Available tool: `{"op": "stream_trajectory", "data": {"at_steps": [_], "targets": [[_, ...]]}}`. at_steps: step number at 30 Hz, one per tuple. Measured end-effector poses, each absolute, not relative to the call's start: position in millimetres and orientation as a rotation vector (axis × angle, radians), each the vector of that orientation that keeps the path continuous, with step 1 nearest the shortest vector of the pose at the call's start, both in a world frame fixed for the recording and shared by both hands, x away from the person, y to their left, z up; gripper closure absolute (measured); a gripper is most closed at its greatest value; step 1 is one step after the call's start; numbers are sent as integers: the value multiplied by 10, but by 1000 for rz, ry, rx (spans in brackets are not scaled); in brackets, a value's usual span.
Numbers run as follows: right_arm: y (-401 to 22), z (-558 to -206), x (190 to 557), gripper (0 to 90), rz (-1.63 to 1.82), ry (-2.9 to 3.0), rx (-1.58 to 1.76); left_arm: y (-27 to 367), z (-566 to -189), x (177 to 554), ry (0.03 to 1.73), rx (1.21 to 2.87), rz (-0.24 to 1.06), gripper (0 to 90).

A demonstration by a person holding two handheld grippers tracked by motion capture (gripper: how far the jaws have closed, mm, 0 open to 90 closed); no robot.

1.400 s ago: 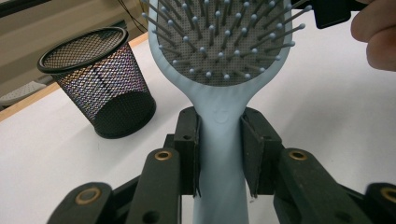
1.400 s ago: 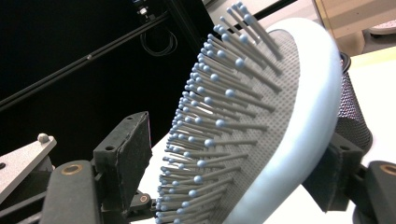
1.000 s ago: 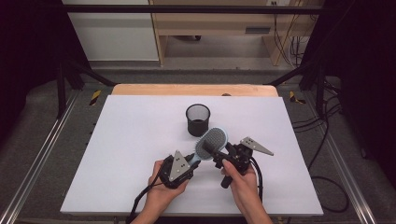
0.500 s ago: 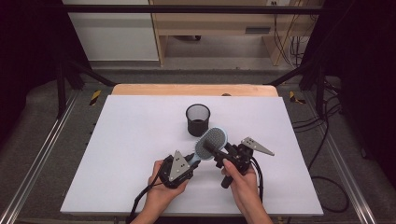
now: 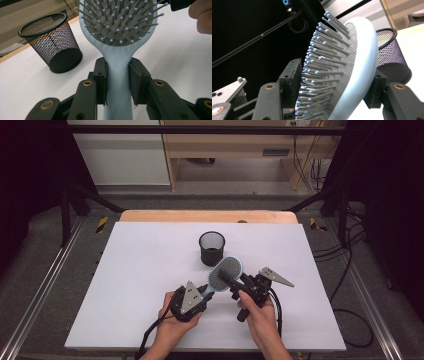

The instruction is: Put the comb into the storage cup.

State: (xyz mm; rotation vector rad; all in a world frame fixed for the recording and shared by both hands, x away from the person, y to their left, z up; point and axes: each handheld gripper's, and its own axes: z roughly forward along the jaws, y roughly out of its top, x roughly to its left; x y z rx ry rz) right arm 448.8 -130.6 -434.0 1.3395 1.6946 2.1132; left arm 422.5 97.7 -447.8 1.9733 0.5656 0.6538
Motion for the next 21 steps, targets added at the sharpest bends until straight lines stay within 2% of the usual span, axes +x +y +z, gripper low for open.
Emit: {"op": "stream_trajectory", "data": {"at_steps": [21], "targets": [[-1324,-4355,4496,479,2128,1709,1346,977,-4502,4233,574,1983,648,698]]}}
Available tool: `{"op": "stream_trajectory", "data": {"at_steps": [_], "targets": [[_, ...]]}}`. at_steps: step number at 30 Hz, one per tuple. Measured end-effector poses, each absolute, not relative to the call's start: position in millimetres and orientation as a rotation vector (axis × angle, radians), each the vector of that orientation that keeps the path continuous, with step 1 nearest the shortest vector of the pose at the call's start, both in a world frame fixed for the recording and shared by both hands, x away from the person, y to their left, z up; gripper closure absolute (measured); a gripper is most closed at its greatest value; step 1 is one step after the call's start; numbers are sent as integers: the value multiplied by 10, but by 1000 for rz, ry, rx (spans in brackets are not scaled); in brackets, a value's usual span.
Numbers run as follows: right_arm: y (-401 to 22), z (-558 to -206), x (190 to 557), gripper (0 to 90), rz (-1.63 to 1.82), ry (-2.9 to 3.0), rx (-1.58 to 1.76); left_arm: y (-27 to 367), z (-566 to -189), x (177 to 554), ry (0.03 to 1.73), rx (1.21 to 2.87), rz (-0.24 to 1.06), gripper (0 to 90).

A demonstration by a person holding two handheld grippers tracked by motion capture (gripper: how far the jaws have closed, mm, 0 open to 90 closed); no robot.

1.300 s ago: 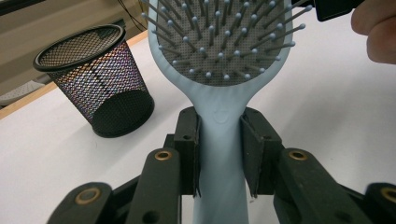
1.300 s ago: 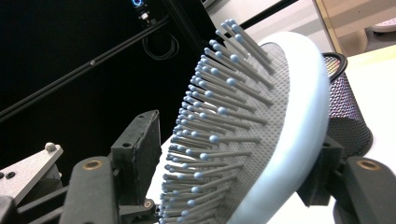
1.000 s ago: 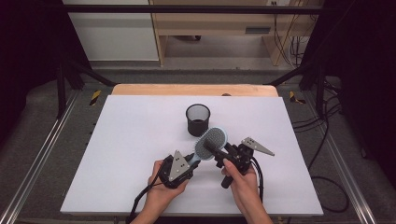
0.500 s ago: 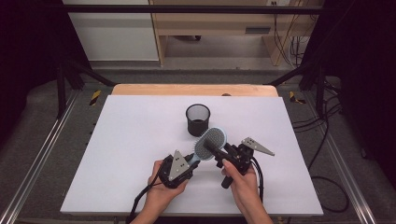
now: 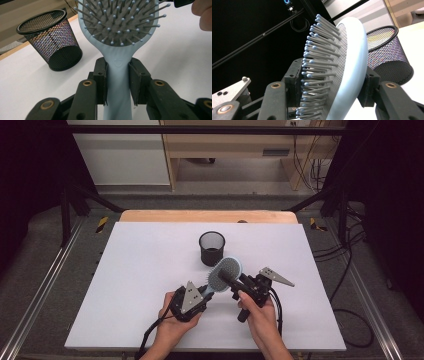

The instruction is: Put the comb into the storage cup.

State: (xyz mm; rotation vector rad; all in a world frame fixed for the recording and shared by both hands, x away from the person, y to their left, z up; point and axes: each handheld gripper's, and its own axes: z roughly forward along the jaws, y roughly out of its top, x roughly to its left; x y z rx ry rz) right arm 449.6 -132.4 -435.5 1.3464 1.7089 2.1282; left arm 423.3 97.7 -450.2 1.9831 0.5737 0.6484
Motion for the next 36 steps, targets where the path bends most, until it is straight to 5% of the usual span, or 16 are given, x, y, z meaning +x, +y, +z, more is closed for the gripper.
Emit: {"op": "stream_trajectory", "data": {"at_steps": [36], "targets": [[-1319,-4355,4489,522,2153,1705,1358,976,-4516,4243,581,1988,639,698]]}}
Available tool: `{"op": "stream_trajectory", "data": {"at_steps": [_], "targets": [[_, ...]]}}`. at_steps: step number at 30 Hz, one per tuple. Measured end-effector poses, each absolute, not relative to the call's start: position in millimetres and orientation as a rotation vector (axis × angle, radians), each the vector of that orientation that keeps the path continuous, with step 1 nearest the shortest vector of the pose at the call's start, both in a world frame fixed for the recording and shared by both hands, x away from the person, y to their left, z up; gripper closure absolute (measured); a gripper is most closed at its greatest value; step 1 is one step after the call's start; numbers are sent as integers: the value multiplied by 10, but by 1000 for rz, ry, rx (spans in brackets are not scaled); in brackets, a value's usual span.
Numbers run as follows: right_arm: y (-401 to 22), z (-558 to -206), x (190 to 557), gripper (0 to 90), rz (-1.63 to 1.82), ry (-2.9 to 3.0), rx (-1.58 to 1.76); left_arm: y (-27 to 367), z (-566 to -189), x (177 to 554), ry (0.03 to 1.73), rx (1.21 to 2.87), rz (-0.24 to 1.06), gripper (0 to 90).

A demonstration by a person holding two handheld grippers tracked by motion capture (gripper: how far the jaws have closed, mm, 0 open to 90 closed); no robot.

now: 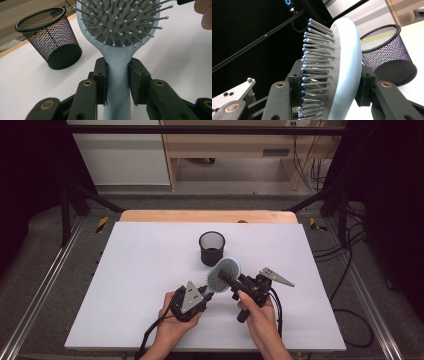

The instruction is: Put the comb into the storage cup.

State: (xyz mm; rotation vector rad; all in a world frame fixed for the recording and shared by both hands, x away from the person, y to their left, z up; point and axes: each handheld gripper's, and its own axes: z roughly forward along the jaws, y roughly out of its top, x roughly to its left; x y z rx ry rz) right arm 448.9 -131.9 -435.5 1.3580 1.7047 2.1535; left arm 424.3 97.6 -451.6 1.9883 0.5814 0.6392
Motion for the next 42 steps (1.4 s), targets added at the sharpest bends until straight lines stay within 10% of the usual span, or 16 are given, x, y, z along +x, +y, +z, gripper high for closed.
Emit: {"op": "stream_trajectory", "data": {"at_steps": [42], "targets": [[-1299,-4345,4466,527,2157,1673,1381,997,-4501,4277,589,1988,588,693]]}}
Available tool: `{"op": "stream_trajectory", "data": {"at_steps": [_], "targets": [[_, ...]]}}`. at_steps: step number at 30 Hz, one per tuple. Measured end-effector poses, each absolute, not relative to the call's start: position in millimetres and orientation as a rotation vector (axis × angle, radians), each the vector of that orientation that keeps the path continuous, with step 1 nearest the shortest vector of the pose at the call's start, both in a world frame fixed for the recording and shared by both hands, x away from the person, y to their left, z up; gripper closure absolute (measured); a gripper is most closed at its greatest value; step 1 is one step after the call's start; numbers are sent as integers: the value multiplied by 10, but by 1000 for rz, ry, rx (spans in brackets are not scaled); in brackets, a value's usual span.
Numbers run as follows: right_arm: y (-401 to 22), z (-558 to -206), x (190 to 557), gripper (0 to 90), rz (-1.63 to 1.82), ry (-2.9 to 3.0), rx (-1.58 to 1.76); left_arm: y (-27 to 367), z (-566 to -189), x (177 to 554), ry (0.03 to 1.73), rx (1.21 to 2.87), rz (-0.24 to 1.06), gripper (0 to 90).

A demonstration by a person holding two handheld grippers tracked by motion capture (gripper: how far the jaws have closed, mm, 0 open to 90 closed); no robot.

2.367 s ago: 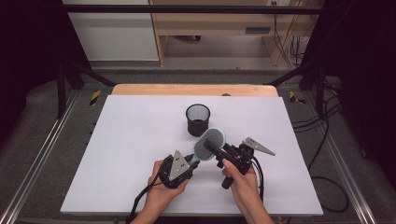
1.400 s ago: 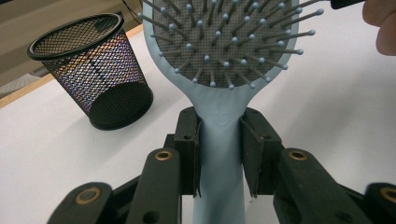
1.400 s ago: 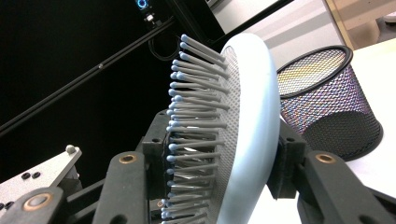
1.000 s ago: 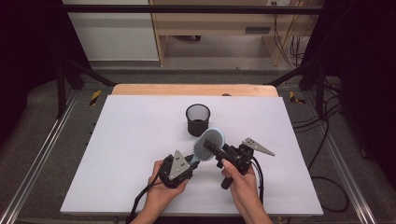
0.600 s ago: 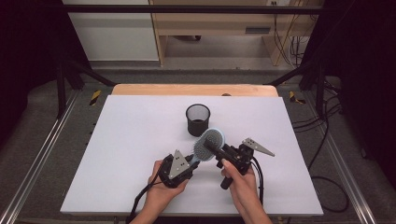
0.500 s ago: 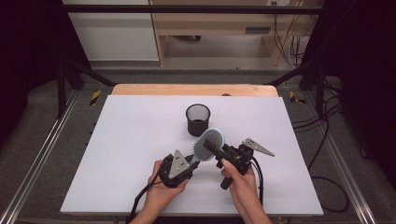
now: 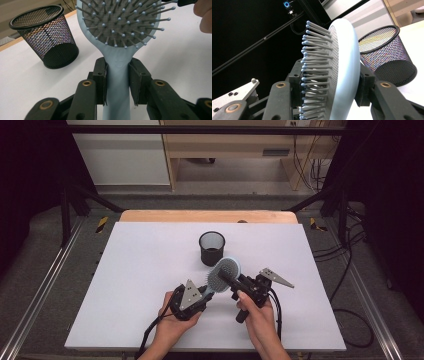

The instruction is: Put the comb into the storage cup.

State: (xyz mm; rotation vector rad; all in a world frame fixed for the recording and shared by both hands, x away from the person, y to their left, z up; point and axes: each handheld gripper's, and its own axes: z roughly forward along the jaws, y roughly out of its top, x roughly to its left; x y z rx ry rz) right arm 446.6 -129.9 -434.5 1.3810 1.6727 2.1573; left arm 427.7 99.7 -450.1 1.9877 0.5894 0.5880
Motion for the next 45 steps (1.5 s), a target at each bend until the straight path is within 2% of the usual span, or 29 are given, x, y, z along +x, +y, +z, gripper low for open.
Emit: {"op": "stream_trajectory", "data": {"at_steps": [9,12,16,22,26,30,33,38,45], "targets": [[-1299,-4340,4465,527,2161,1664,1383,1019,-4485,4296,592,1980,569,677],[-1323,-4338,4470,526,2154,1652,1393,1033,-4464,4294,590,1973,577,636],[-1403,-4339,4492,526,2150,1613,1413,1088,-4412,4306,588,1945,566,548],[-1537,-4297,4531,524,2142,1553,1438,1301,-4324,4326,596,1934,542,349],[-1566,-4243,4587,523,2110,1546,1438,1547,-4303,4328,650,1922,534,269],[-1558,-4163,4696,522,2078,1566,1428,1806,-4349,4297,730,1944,564,150],[-1530,-4024,4764,522,2057,1573,1400,2051,-4411,4285,804,1878,557,99],[-1454,-3801,4908,520,2009,1584,1367,2297,-4431,4313,888,1834,572,81],[-1354,-3571,5100,520,1966,1595,1362,2396,-4468,4348,948,1787,584,79]]}}
